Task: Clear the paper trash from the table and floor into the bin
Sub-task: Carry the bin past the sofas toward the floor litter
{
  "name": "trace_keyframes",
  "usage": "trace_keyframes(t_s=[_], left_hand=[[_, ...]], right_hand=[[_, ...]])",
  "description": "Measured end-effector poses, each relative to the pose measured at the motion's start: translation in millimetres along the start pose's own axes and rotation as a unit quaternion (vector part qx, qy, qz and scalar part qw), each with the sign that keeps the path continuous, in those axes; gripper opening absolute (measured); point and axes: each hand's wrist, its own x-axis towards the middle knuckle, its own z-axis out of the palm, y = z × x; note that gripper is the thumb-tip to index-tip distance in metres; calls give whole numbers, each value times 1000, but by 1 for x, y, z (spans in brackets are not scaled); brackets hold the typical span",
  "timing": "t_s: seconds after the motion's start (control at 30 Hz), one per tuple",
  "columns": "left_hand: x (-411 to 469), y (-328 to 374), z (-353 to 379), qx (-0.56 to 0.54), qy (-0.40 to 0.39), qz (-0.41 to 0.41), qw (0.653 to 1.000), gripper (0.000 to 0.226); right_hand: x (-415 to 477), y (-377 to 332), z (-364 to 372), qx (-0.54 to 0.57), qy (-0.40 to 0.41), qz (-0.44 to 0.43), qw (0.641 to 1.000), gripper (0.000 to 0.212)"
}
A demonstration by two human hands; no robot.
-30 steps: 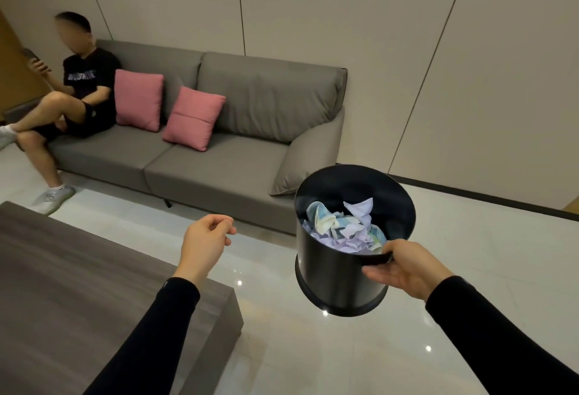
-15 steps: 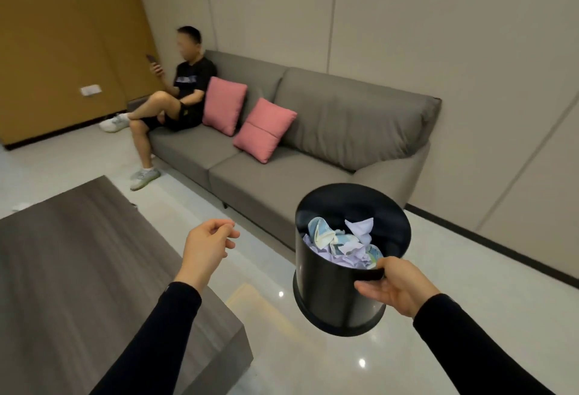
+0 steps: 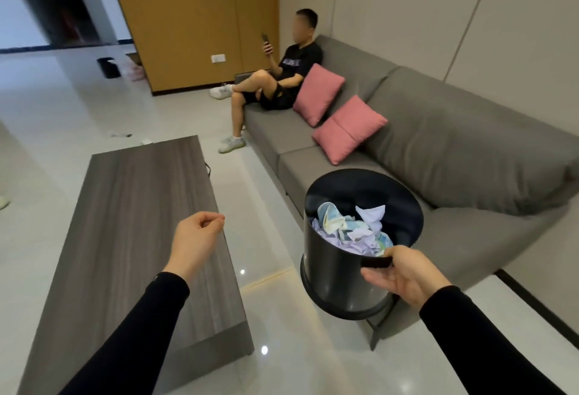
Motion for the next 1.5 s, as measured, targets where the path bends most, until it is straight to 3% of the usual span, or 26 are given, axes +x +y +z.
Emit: trace_keyframes(t_s=[0.47, 0.87, 1.5], left_hand=[[160, -27, 36, -49, 74, -81, 993, 15], [311, 1, 41, -41, 111, -79, 990, 15], [532, 67, 100, -25, 274, -71, 959, 14]], right_hand=[[171, -112, 120, -100, -69, 38, 992, 40], [290, -231, 221, -133, -101, 22, 986, 40], [489, -421, 381, -252, -248, -15, 935, 38]])
